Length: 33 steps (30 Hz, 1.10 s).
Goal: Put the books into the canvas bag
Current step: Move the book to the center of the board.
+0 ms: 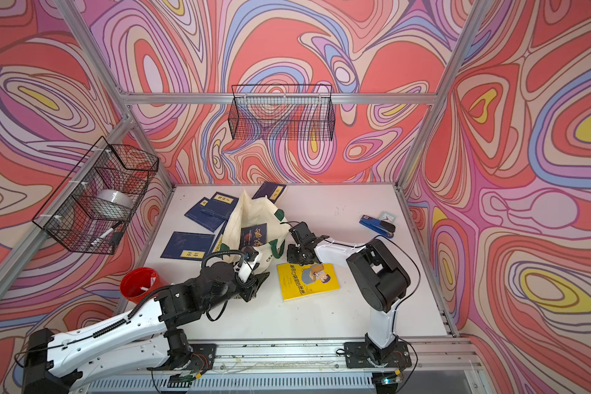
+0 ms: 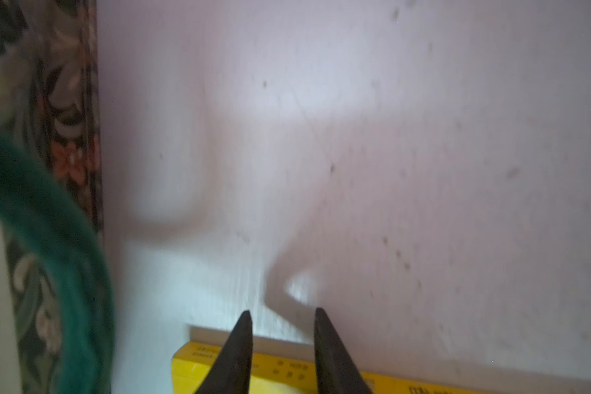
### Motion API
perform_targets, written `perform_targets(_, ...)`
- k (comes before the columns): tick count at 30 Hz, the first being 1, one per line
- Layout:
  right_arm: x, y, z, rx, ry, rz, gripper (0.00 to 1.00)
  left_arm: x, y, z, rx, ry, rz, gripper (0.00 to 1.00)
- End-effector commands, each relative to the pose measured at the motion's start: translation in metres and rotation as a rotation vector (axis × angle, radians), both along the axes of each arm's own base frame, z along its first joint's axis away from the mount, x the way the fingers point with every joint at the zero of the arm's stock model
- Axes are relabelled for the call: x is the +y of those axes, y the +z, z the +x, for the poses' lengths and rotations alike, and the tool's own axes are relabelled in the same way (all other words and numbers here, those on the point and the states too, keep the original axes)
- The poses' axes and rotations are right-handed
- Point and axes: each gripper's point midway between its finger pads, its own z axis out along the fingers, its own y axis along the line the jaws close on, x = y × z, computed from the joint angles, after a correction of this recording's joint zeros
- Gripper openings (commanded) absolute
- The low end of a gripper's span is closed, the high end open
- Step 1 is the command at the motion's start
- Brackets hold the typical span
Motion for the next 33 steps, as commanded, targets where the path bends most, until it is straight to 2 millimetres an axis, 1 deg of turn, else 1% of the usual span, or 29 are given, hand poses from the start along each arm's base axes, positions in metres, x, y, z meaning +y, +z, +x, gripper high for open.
perform_targets(1,-0.006,0.018,-0.023,0.015,0.067,0.000,0.35,0.007,0.000,-0.007,-0.008,-0.021,0.042,0.48)
perform_targets(4,-0.022,0.045,-0.032,-0.007,0.010,-0.008,0.37,0.002,0.008,-0.012,-0.025,-0.054,0.054,0.47)
perform_targets(6,-0.042,0.060,-0.040,0.001,-0.102,-0.031,0.41,-0.005,0.010,-0.017,-0.036,-0.075,0.099,0.47)
perform_targets(7,-0.056,0.066,-0.046,0.011,-0.181,-0.049,0.45,-0.011,0.011,-0.019,-0.047,-0.082,0.124,0.47)
perform_targets(8,-0.068,0.067,-0.055,0.034,-0.249,-0.056,0.47,-0.018,0.012,-0.022,-0.057,-0.095,0.153,0.47)
perform_targets(10,-0.082,0.070,-0.072,0.060,-0.349,-0.024,0.50,-0.034,0.012,-0.026,-0.075,-0.110,0.206,0.48)
perform_targets(13,-0.093,0.059,-0.099,0.120,-0.436,0.036,0.52,-0.061,0.009,-0.029,-0.051,-0.133,0.250,0.50)
perform_targets(14,-0.096,0.053,-0.108,0.142,-0.447,0.045,0.52,-0.072,0.007,-0.031,-0.033,-0.150,0.251,0.51)
perform_targets(17,-0.101,0.036,-0.124,0.201,-0.466,0.042,0.52,-0.102,0.000,-0.033,0.009,-0.187,0.252,0.52)
perform_targets(19,-0.104,0.026,-0.132,0.238,-0.482,0.028,0.54,-0.120,-0.009,-0.032,0.043,-0.201,0.278,0.52)
perform_targets(21,-0.112,0.016,-0.141,0.269,-0.515,0.007,0.58,-0.134,-0.023,-0.029,0.085,-0.205,0.336,0.53)
perform_targets(23,-0.120,0.006,-0.151,0.297,-0.556,-0.010,0.63,-0.147,-0.037,-0.024,0.136,-0.190,0.393,0.53)
perform_targets(25,-0.129,-0.003,-0.160,0.311,-0.606,-0.012,0.65,-0.156,-0.047,-0.017,0.197,-0.153,0.432,0.53)
perform_targets(28,-0.133,-0.011,-0.166,0.310,-0.673,0.044,0.65,-0.165,-0.057,-0.005,0.281,-0.118,0.418,0.53)
perform_targets(31,-0.138,-0.012,-0.166,0.283,-0.718,0.076,0.61,-0.171,-0.059,0.006,0.329,-0.105,0.364,0.53)
perform_targets(33,-0.142,-0.011,-0.164,0.268,-0.730,0.076,0.59,-0.175,-0.057,0.010,0.334,-0.122,0.341,0.53)
